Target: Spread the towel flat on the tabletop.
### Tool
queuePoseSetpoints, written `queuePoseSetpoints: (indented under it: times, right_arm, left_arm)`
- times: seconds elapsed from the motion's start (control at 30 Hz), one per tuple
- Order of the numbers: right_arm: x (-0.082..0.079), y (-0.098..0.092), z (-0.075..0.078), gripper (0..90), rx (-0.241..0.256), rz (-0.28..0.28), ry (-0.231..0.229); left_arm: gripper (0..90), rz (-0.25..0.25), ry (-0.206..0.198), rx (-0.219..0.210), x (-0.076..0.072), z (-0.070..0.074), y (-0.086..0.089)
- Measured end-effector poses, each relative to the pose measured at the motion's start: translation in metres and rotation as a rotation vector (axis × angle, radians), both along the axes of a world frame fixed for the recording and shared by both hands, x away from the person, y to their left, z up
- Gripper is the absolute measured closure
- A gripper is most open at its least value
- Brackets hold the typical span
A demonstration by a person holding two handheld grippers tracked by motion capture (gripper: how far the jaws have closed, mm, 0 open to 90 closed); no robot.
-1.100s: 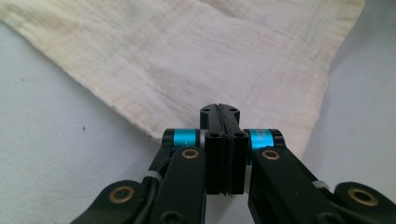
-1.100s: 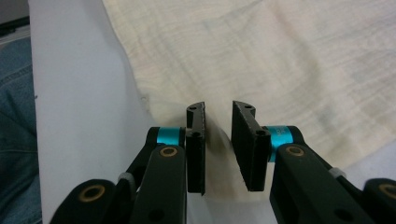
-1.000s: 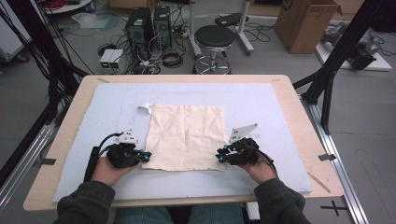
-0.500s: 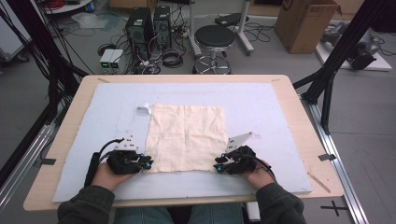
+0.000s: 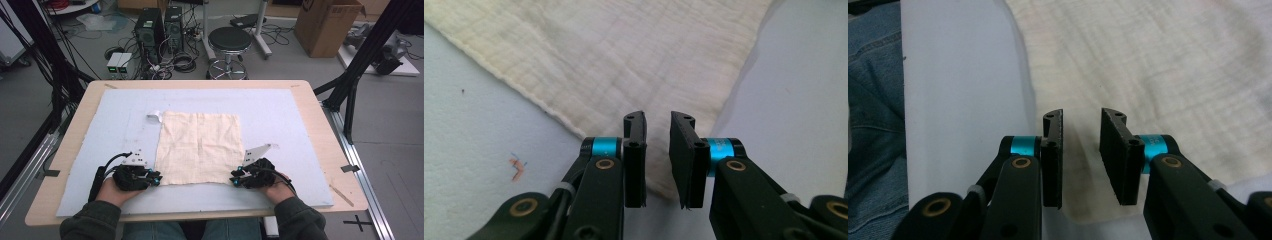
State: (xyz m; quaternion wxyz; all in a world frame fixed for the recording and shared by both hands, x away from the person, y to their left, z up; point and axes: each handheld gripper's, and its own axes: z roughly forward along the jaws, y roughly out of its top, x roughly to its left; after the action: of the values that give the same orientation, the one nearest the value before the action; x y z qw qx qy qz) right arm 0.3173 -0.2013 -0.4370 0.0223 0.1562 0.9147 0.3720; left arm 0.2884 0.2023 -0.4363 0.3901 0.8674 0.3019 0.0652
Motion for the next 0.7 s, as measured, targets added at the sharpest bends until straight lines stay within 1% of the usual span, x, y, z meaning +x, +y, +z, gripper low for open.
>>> queuePoseSetpoints:
  times: [0.03,0.23,0.27,0.37,0.47,0.5,0.53,0.57,0.6,0.63,0.7]
  right_arm:
    - [0.000,-0.001,0.000,71.4,-0.003,-0.001,-0.006]
    - [-0.001,-0.001,0.000,70.8,-0.003,0.000,-0.006]
    - [-0.001,-0.001,0.000,70.7,-0.002,0.002,-0.004]
    - [0.000,-0.001,0.000,70.3,0.004,0.001,0.000]
    - [0.000,-0.001,0.000,67.2,0.009,-0.001,0.007]
    - [0.000,-0.001,0.000,65.5,0.014,-0.005,0.002]
    - [0.000,0.000,0.001,64.9,0.022,-0.011,0.006]
    - [0.001,0.000,0.002,63.6,0.030,-0.013,0.005]
    - [0.002,0.000,0.003,61.9,0.045,-0.027,-0.003]
    - [0.002,0.000,0.004,61.2,0.056,-0.034,0.002]
    - [0.005,0.000,0.006,56.8,0.078,-0.049,-0.005]
  left_arm:
    - [76.3,-0.001,-0.002,-0.003,0.000,0.000,0.001]
    - [75.9,-0.001,-0.006,0.003,-0.004,0.000,0.002]
    - [75.8,0.000,-0.005,-0.004,-0.004,0.000,0.002]
    - [75.6,0.004,-0.006,-0.005,-0.006,-0.001,0.003]
    - [74.1,0.002,-0.016,-0.009,-0.006,0.000,0.004]
    - [72.5,0.007,-0.026,-0.013,-0.007,0.000,0.005]
    - [71.2,0.009,-0.032,-0.015,-0.007,0.001,0.006]
    - [70.4,0.017,-0.041,-0.028,-0.007,0.002,0.008]
    - [69.3,0.023,-0.044,-0.034,-0.008,0.003,0.010]
    - [68.1,0.033,-0.053,-0.040,-0.007,0.004,0.011]
    - [66.8,0.047,-0.066,-0.056,-0.007,0.006,0.015]
